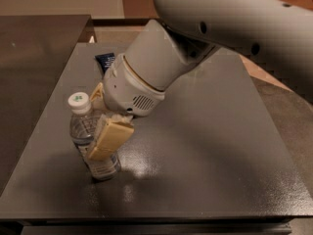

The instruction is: Knock blue plastic bottle over

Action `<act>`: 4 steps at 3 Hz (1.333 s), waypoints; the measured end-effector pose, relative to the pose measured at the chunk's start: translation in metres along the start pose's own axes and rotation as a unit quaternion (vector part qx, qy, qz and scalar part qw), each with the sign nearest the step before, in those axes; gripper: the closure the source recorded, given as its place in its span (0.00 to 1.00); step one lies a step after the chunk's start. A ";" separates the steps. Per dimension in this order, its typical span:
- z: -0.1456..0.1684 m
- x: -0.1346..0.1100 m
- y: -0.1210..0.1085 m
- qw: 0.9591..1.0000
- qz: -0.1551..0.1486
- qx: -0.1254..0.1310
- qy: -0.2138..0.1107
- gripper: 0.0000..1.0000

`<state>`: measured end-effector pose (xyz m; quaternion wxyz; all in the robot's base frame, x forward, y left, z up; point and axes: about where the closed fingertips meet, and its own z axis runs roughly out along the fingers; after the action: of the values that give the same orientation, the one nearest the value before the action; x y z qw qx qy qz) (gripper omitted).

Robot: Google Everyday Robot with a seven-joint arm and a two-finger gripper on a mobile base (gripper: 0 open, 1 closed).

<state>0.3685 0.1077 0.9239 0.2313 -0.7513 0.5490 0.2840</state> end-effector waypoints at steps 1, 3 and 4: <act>-0.006 0.000 -0.005 1.000 0.005 0.000 -0.001 0.64; -0.063 0.008 -0.043 0.995 0.031 0.045 0.078 1.00; -0.083 0.027 -0.061 0.984 0.040 0.059 0.161 1.00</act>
Offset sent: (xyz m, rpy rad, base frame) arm 0.0517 -0.0345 0.0430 -0.0861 -0.0558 -0.1287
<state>0.4475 0.0522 0.9684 0.1722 -0.7499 0.6242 0.1357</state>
